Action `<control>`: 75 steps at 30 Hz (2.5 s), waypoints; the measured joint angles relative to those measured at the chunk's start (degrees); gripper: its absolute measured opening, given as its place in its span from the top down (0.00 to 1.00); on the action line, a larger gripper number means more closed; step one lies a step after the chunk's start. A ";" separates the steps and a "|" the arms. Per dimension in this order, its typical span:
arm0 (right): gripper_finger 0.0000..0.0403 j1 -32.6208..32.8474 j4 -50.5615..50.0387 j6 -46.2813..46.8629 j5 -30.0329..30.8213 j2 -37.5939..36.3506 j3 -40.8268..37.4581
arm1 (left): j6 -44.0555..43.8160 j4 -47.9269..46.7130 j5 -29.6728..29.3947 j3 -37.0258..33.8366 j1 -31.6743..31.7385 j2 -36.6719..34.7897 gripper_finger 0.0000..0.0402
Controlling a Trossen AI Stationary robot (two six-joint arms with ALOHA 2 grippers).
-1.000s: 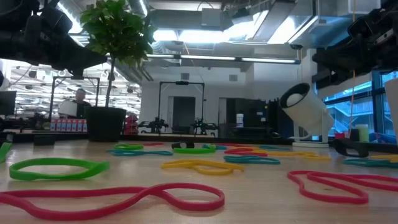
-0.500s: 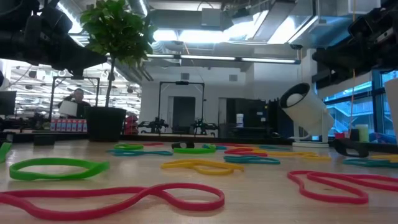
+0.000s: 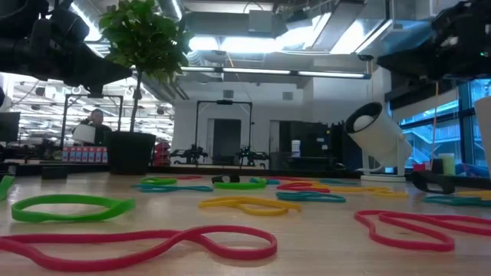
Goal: Pick and place rubber bands into bin
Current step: Put the black rubber band into the white bin
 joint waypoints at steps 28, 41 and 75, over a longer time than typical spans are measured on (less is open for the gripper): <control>0.70 -2.74 -66.08 59.31 6.49 51.58 35.93 | -0.01 -0.01 0.01 -0.01 0.00 0.00 0.99; 0.52 5.36 -57.76 69.60 -1.81 58.33 32.94 | 0.00 0.00 0.00 -0.01 -0.01 0.00 0.99; 0.99 12.42 -61.81 75.84 -1.21 67.86 41.06 | 0.00 -0.01 0.02 -0.01 -0.01 0.00 0.99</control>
